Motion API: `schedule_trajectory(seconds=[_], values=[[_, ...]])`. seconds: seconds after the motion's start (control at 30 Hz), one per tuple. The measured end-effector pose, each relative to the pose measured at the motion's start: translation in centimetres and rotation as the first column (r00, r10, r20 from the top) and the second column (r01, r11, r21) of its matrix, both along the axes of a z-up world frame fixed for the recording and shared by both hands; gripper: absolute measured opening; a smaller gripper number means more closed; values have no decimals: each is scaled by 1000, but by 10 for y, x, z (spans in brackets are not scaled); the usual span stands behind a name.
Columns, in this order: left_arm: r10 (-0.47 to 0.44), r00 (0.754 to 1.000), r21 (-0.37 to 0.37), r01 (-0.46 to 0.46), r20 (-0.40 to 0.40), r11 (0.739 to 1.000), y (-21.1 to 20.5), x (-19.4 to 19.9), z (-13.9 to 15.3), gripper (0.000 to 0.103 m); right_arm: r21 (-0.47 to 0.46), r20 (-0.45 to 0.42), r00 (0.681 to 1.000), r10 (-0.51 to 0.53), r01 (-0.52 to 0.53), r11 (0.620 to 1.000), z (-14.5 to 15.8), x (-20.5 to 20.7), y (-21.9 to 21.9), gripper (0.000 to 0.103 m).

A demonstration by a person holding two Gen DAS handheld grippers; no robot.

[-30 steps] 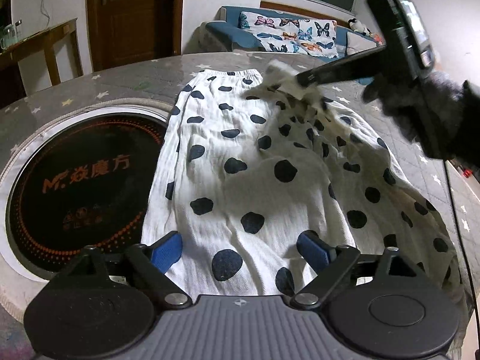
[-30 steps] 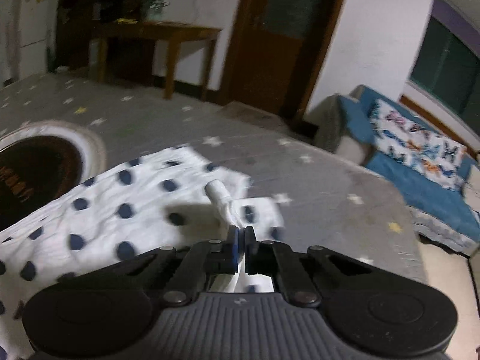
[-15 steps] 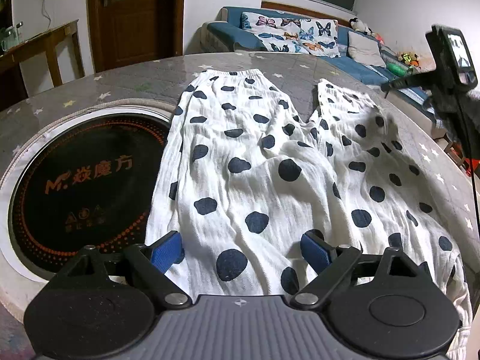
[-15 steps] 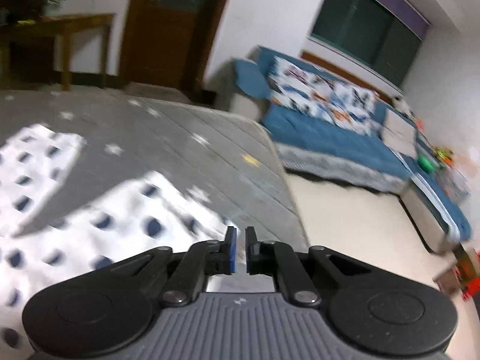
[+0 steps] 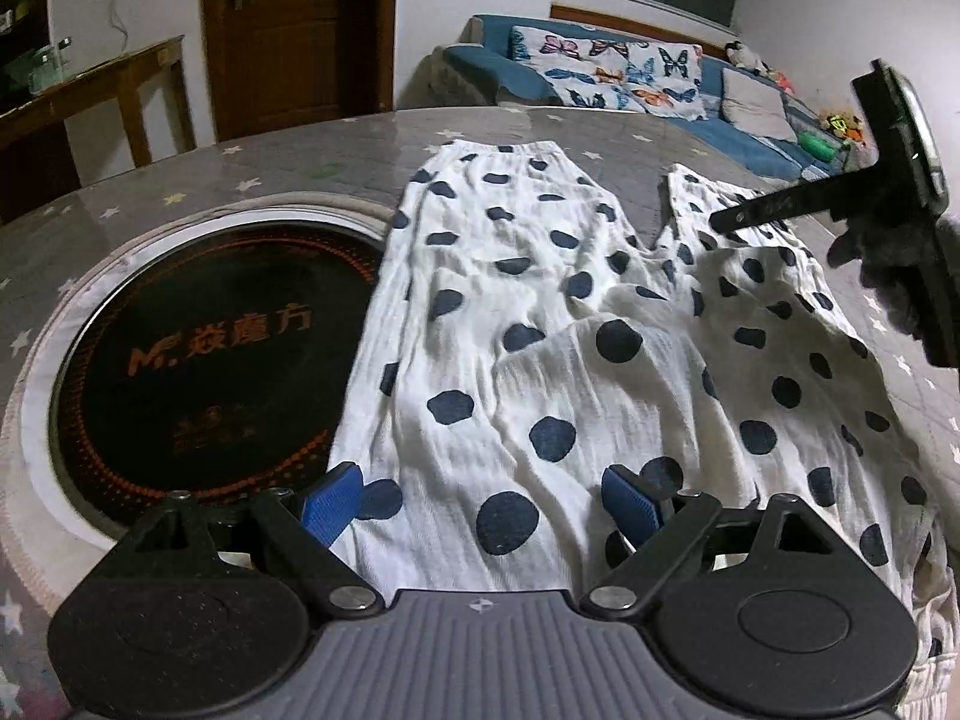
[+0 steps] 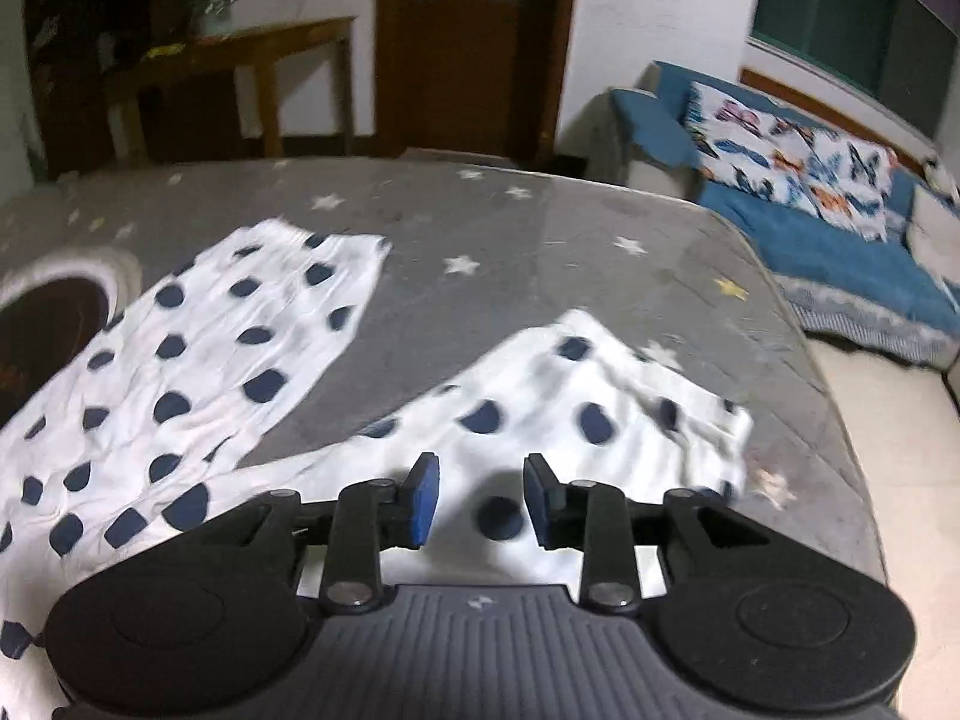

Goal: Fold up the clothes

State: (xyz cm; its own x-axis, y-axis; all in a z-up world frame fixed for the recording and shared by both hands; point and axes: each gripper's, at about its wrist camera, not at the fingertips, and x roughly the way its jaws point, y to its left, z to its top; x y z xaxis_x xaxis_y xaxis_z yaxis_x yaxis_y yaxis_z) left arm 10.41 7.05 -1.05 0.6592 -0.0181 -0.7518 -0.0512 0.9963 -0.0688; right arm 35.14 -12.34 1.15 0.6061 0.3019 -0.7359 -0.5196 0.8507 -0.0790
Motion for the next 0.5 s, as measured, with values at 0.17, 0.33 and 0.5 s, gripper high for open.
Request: schedule_trajectory(seconds=[0.17, 0.33, 0.5], values=[[58, 998, 11, -58, 26, 998, 14, -18, 9, 89, 34, 25, 996, 81, -82, 996, 18, -6, 38, 31], [96, 995, 5, -96, 38, 995, 27, -44, 15, 88, 95, -23, 979, 204, -201, 975, 31, -13, 92, 30], [106, 994, -25, -105, 41, 994, 41, -72, 16, 88, 105, -63, 963, 264, -256, 961, 27, -8, 150, 30]])
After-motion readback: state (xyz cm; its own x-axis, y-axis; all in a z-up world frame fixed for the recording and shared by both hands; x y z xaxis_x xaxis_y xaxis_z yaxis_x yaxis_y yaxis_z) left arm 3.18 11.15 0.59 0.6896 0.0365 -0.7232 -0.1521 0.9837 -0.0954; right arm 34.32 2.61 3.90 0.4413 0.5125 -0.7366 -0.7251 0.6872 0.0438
